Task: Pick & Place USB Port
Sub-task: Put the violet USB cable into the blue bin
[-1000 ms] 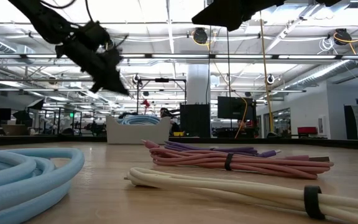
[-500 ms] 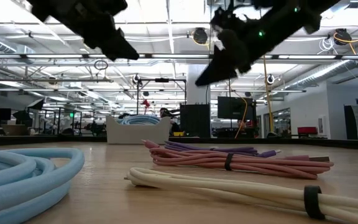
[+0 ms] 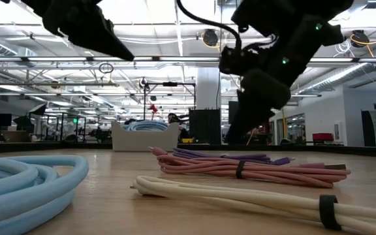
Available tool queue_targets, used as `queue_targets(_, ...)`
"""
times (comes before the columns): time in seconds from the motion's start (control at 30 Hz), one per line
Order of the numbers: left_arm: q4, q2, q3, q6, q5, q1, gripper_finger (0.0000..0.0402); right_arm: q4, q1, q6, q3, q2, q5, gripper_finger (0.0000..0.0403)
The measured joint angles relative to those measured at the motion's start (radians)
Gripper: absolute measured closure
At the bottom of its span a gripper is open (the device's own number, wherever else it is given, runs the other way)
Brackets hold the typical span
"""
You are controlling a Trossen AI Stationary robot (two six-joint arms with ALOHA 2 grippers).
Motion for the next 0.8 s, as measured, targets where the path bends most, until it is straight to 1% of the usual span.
queue_targets(0.07, 0.001, 0.000, -0.013, -0.011, -0.021, 0.000, 0.0314, 0.015, -0.001, 0.017, -0.001, 0.029, -0.006, 0.0234)
queue_targets(0.23, 0.001, 0.000, -0.048, -0.036, -0.045, 0.018, 0.0314, 0.111, -0.003, 0.063, -0.002, 0.093, -0.086, 0.0234)
queue_targets(0.33, 0.000, 0.000, -0.062, -0.049, -0.048, 0.040, 0.0314, 0.136, -0.003, 0.082, -0.002, 0.106, -0.117, 0.0234)
queue_targets(0.4, 0.000, 0.000, -0.067, -0.057, -0.048, 0.054, 0.0314, 0.139, -0.002, 0.080, -0.002, 0.108, -0.119, 0.0234)
queue_targets(0.53, 0.001, 0.000, -0.069, -0.060, -0.048, 0.066, 0.0314, 0.121, -0.001, 0.063, -0.004, 0.064, -0.142, 0.0234)
queue_targets(0.7, 0.003, 0.000, -0.069, -0.060, -0.047, 0.066, 0.0314, 0.125, -0.001, 0.061, -0.003, -0.017, -0.141, 0.0234)
queue_targets(0.8, 0.003, 0.000, -0.069, -0.060, -0.047, 0.066, 0.0314, 0.131, -0.001, 0.080, -0.003, -0.029, -0.140, 0.0234)
